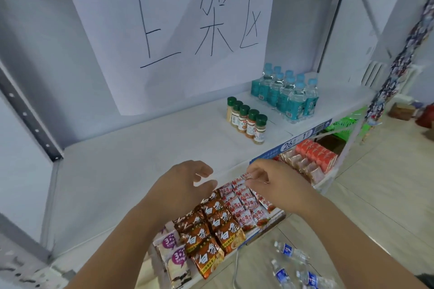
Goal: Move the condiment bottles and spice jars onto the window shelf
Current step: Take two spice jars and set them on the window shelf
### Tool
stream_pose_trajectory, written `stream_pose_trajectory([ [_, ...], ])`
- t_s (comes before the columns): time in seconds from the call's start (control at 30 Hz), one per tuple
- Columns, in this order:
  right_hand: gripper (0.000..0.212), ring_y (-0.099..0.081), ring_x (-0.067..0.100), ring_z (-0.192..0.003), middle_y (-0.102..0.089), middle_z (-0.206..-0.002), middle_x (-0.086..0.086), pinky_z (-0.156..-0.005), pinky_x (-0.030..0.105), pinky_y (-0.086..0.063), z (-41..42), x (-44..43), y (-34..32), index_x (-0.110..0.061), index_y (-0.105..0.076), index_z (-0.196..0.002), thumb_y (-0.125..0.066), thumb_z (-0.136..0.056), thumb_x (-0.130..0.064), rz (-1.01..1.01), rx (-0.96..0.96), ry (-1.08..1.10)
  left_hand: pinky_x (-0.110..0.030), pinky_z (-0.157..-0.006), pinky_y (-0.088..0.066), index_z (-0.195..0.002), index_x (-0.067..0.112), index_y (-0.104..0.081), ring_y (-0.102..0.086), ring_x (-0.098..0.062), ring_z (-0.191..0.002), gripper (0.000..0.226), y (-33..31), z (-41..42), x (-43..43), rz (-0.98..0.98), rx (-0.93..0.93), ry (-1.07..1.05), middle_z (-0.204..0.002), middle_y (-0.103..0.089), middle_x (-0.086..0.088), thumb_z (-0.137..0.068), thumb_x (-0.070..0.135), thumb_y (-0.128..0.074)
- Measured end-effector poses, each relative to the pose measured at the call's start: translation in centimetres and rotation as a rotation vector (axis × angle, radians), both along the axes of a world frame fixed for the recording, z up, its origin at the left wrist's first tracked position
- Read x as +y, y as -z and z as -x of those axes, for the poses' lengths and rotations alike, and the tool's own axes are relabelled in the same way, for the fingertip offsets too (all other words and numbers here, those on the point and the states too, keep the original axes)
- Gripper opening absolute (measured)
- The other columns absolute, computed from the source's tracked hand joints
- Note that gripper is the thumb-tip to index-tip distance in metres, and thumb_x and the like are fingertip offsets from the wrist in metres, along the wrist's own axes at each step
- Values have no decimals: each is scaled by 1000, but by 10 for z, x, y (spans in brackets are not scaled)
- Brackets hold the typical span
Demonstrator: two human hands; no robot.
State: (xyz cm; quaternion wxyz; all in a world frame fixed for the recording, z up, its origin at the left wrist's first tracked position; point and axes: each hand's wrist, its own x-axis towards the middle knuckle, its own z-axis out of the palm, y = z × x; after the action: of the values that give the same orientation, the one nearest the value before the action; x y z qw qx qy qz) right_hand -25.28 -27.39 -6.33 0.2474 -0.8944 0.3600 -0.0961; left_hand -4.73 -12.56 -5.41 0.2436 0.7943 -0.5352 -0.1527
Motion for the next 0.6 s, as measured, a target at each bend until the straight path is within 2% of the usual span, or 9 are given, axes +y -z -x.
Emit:
stream_pose_trajectory([
  [0.17,25,-59,-6,-91,-64,-103,-23,-75,19,-46,8,-49,1,-33,-61,-120,-63,-97,-41,-53,-52,97,-27,-93,-53,-118,39,-65,-64,2,-103,30,-5,4,-38,7,26,13,-114,-65,25,-95,57,-59],
  [0.4,20,-62,10,-102,-67,-116,-12,-96,36,-53,3,-119,-10,-31,-63,-120,-61,-101,-29,15,-71,111,-24,-89,-53,-115,38,-66,-65,2,-100,28,-1,17,-80,20,98,-70,-112,-66,23,-94,56,-61],
  [0.6,22,-63,14,-106,-68,-121,-6,-97,35,-51,-1,-176,-16,-27,-64,-122,-59,-101,-21,37,-58,46,-22,-85,-53,-118,34,-66,-64,-3,-99,30,-2,36,-130,28,131,-195,-109,-65,21,-95,53,-63],
])
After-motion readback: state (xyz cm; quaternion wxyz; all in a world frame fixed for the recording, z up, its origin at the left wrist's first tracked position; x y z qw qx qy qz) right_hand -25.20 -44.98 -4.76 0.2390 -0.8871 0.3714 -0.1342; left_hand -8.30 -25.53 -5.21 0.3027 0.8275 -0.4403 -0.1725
